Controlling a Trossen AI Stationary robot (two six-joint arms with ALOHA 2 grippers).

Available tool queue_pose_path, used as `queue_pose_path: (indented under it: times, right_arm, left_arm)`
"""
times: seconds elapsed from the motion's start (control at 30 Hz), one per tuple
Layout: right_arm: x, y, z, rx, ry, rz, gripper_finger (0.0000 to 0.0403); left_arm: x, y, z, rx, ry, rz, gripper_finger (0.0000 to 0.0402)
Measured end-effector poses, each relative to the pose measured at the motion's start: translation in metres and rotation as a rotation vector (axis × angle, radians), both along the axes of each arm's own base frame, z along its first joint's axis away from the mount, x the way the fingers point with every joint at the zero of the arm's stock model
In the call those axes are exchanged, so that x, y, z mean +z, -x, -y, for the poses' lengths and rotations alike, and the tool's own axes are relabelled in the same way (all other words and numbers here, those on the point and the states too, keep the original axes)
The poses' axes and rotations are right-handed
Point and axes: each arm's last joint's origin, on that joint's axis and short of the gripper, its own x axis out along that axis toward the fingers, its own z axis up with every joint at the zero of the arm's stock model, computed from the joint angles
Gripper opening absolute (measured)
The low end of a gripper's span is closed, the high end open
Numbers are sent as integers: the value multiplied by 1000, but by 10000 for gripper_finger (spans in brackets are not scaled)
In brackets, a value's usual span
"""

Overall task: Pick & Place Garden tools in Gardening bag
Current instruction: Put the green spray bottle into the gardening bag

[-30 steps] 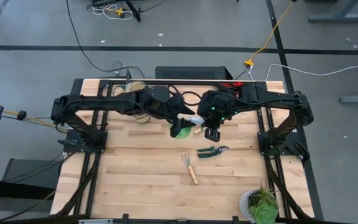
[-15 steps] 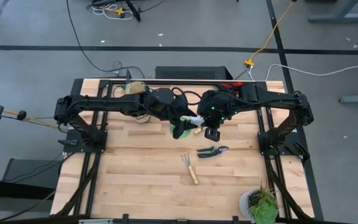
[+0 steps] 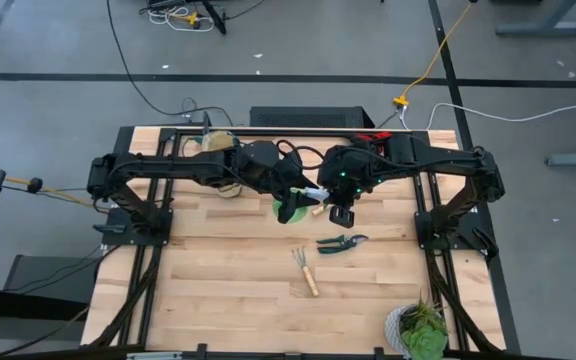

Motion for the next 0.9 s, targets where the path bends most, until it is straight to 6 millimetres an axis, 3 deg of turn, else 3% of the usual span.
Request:
queue_pose_path:
  times: [0.9]
  right_arm:
    - [0, 0, 0, 2, -4, -1, 55]
  left_arm:
    - [1, 0, 0, -7, -22, 5, 92]
